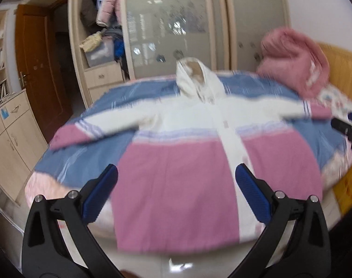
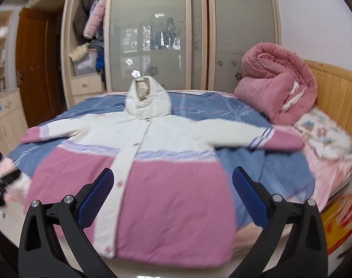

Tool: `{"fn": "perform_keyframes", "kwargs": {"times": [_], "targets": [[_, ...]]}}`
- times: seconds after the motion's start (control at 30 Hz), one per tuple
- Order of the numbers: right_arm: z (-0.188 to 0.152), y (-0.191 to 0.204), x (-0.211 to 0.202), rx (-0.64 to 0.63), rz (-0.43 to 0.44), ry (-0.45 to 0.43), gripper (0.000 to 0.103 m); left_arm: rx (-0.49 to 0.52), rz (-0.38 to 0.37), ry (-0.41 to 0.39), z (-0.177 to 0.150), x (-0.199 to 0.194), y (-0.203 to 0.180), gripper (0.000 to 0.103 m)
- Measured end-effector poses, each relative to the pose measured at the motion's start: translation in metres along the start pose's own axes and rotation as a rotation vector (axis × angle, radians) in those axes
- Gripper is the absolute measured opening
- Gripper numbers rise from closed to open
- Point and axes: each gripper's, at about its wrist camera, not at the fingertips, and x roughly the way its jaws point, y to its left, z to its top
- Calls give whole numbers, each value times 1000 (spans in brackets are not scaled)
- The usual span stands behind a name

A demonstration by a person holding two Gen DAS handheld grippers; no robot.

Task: Fold large clothes
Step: 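Move the right tool toward the pink cuff of the jacket sleeve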

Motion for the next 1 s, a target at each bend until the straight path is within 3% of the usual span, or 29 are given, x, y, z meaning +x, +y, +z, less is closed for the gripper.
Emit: {"fn": "perform_keyframes", "kwargs": {"times": [0.13, 0.2, 0.37, 0.5, 0.7, 1.0], "targets": [[44, -25, 40, 60, -72, 2, 102, -39, -20, 2, 41, 42, -1, 101], [56, -33, 54, 82, -76, -2, 102, -39, 13, -8, 49, 62, -1, 101], [74, -34, 92, 56, -98, 3, 102, -60, 51, -3, 35, 105, 4, 101], [68, -38, 122, 73, -104, 36, 102, -68, 67, 77, 21, 141, 7, 101], [49, -58, 154, 189, -108, 88, 102, -60, 63, 113, 7, 169, -3, 101], [39, -78, 180, 147, -214, 103, 102, 105, 33, 105, -4, 180, -46, 101]]}}
